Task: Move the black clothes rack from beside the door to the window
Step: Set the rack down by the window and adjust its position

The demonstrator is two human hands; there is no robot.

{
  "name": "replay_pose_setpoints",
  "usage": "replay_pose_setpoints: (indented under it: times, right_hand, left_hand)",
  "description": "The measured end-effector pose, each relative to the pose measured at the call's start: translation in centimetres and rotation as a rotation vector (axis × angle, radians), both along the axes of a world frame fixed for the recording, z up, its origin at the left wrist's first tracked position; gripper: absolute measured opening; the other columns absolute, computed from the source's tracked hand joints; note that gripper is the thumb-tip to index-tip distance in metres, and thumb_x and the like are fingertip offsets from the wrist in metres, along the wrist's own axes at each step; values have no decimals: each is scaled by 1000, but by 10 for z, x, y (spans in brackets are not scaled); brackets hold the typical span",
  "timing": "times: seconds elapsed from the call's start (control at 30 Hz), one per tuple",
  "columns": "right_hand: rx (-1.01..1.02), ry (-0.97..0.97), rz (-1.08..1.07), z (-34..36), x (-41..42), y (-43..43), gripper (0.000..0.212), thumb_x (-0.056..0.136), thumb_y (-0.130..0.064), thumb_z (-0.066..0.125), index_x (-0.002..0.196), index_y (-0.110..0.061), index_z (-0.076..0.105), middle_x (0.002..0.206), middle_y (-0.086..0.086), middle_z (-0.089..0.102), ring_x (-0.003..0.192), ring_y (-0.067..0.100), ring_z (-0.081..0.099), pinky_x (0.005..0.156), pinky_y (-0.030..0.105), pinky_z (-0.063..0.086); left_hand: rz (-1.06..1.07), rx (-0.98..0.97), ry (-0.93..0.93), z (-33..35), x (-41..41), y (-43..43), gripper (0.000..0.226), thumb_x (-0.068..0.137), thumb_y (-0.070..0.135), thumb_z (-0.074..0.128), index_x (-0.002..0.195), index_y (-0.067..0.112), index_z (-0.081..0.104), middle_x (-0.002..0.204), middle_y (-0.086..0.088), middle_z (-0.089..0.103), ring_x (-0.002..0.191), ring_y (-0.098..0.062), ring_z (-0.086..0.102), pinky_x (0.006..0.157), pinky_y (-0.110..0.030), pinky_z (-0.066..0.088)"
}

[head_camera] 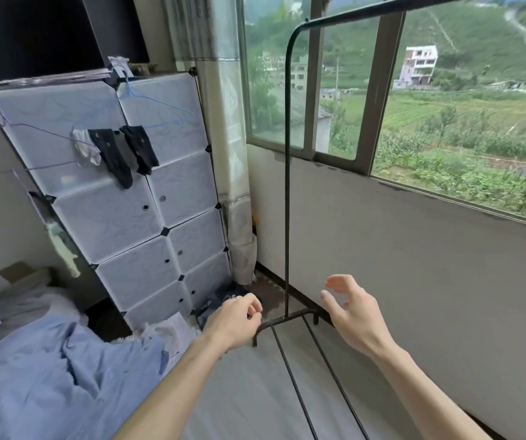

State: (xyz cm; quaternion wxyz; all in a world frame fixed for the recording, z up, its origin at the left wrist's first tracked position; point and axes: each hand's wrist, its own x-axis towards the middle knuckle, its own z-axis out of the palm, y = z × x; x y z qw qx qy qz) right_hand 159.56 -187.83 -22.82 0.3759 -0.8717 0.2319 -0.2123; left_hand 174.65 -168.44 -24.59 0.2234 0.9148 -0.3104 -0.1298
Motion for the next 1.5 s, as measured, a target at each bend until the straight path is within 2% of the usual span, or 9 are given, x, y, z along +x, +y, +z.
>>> replay_pose_setpoints:
  times: [0.43,0.67,0.87,1.0,1.1,1.17,1.27,1.33,1.5]
  right_hand:
    - [13,-206,-52,101,266,-128,33,92,-31,64,121,-16,57,114,-3,70,105,13,65,95,35,51]
    - [82,-360,-141,149,428,-179,51,92,-42,62,133,-14,47,124,1,64,108,14,63,96,35,50]
    - [-31,-492,-319,187,546,-213,73,89,-59,54,145,-18,32,143,4,46,119,22,53,102,43,44]
    - [-107,-632,-489,198,578,-223,53,95,-50,50,136,-18,42,125,-1,55,115,17,41,97,35,37]
    - [-62,-679,-502,190,591,-228,43,98,-43,48,130,-14,44,106,-5,58,104,18,50,93,39,44]
    - [-42,-680,-470,183,598,-231,44,98,-42,49,129,-10,44,95,-1,61,87,16,59,80,35,49]
    - [-48,-701,-494,183,605,-239,30,98,-41,52,99,-11,52,68,-5,53,59,7,52,61,30,45]
    - [-32,-731,-507,190,610,-247,34,99,-39,52,78,-13,48,55,-10,46,46,4,43,51,28,39]
    - [22,-753,-458,194,626,-252,38,99,-34,53,67,-16,44,47,-12,42,38,2,37,43,23,33]
  left_hand:
    - [-41,-169,-95,82,266,-159,21,92,35,51,113,33,53,113,8,59,98,-16,60,86,-40,54]
    - [-168,-252,93,65,390,-251,58,88,37,59,139,36,29,138,-3,48,122,-21,53,104,-44,44]
    - [-280,-232,236,56,482,-323,74,85,39,66,144,37,21,146,-3,42,128,-21,49,105,-40,42]
    - [-409,-167,310,44,502,-360,72,85,40,67,144,35,26,139,1,50,121,-20,53,94,-31,39]
    - [-497,-114,355,29,501,-373,47,95,33,57,138,30,38,124,3,59,106,-19,58,87,-29,39]
    - [-510,-127,381,18,498,-378,29,99,28,51,127,26,46,115,-4,64,103,-25,62,84,-30,42]
    - [-515,-153,370,3,495,-381,12,100,29,48,109,21,48,98,-10,66,90,-29,63,79,-38,48]
    - [-505,-185,336,-2,496,-379,10,100,32,48,104,22,48,94,-8,67,86,-27,64,81,-42,52]
    - [-485,-210,222,-7,509,-377,10,100,35,48,101,25,47,88,-6,69,81,-27,66,79,-47,55]
